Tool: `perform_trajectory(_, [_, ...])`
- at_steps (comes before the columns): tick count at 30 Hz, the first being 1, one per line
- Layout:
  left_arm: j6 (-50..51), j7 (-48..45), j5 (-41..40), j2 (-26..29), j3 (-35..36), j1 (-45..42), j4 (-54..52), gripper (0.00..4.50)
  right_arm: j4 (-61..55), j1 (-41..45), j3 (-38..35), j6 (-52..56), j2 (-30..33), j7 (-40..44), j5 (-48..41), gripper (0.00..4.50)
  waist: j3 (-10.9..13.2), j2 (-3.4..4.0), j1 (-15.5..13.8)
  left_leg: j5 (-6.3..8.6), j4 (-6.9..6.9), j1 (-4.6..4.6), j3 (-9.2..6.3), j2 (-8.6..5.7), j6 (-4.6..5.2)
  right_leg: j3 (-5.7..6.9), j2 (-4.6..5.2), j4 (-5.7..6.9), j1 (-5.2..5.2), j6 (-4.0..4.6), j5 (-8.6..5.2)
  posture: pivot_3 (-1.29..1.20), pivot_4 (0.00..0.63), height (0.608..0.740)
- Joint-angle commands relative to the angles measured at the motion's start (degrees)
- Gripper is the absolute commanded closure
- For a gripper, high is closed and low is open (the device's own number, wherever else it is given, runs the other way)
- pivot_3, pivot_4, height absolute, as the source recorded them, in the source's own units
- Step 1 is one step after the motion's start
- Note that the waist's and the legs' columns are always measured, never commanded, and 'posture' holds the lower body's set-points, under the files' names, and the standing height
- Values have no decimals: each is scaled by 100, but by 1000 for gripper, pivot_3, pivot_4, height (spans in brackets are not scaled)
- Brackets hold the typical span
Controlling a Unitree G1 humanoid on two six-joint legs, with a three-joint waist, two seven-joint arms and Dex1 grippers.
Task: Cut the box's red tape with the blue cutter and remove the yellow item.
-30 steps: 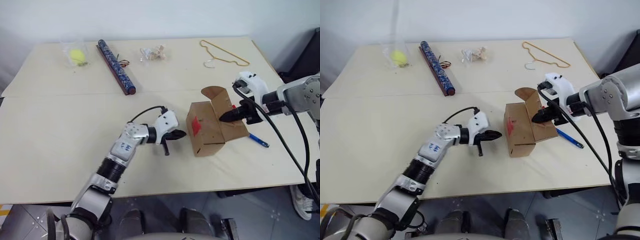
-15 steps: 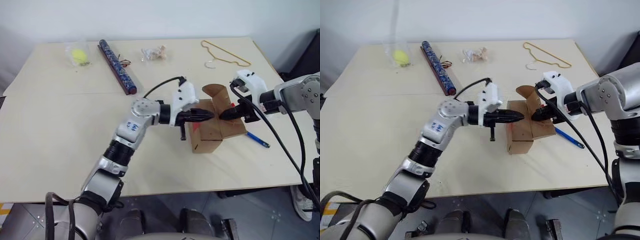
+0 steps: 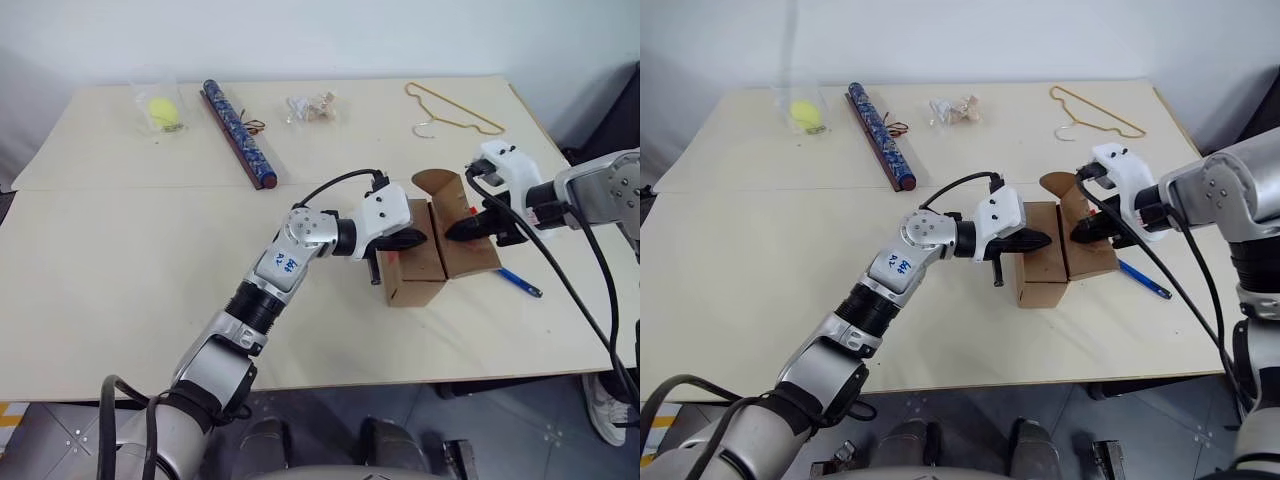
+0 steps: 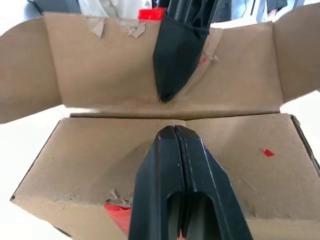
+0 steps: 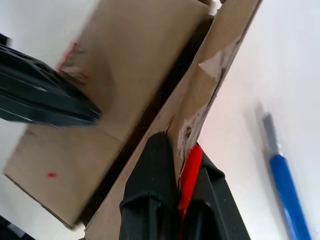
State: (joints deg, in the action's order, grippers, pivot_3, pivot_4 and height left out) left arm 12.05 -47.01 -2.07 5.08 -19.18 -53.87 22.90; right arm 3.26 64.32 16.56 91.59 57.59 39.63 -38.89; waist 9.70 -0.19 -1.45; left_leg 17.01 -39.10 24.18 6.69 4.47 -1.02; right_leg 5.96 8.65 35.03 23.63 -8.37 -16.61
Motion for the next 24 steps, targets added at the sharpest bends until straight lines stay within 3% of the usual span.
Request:
perform_trajectory(1, [431,102,259,149,-129,203,-34,4500,288,155,269,91,168,84,-39,4451,0,0,9,0,0,-1,0,1,0,0,0,1,0,0,0,0,150,740])
perform_trajectory(13, [1016,184,72,343,6,629,-764,4500,640,808,1245,91,568,504,132,4451,-1,2,12,0,4,-2,6,5,0,0,-2,4,7,1,0,0,150,740])
perform_trajectory(24, [1521,16,-80,1029,199,1120,-1580,4500,397,1121,1548,91,583,1003,250,4451,-2,4,27,0,-1,-3,9,8,-1,-1,-2,6,7,4,2,0,150,740])
